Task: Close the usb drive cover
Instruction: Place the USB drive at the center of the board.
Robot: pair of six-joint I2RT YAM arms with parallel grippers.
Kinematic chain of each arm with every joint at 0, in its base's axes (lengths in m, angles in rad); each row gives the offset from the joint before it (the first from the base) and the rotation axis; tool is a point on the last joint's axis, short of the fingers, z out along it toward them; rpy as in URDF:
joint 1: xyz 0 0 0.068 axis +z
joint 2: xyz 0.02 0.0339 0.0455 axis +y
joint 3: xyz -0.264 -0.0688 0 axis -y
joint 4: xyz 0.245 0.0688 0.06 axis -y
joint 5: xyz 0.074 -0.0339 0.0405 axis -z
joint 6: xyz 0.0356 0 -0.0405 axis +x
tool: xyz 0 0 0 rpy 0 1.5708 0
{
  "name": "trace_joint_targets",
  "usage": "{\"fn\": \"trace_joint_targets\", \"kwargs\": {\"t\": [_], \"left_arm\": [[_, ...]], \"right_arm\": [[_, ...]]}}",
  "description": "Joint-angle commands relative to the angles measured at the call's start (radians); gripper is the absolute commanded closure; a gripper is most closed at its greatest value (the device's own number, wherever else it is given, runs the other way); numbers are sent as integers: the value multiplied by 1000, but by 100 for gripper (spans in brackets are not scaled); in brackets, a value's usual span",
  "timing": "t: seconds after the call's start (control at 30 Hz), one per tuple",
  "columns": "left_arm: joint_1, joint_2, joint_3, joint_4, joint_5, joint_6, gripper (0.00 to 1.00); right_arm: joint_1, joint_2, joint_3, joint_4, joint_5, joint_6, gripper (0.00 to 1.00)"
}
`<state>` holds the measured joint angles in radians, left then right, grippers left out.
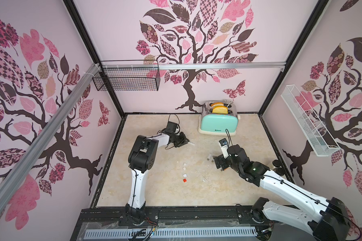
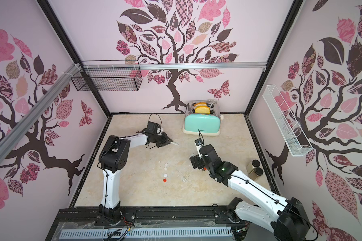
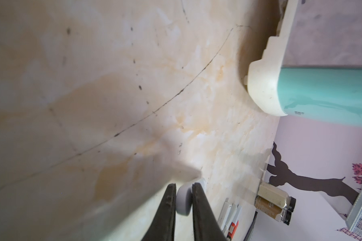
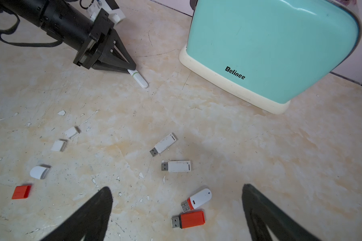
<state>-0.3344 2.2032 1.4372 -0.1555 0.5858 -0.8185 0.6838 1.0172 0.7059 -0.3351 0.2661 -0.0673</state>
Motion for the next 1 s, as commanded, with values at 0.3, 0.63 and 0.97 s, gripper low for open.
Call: {"fn": "trace_joint_targets", "kwargs": {"t": [0.3,0.63,0.97], "left_arm": [[-2,31,27,-54,-13,23,66],[5,-90,-37,-104,-57,89,45],[25,-294,-148,-168,-138,236,2]], "right_arm": [[0,-4,-5,8,-25,12,2],[2,20,7,3,-72,24,2],[0,123,52,-16,-98,58,5]]}}
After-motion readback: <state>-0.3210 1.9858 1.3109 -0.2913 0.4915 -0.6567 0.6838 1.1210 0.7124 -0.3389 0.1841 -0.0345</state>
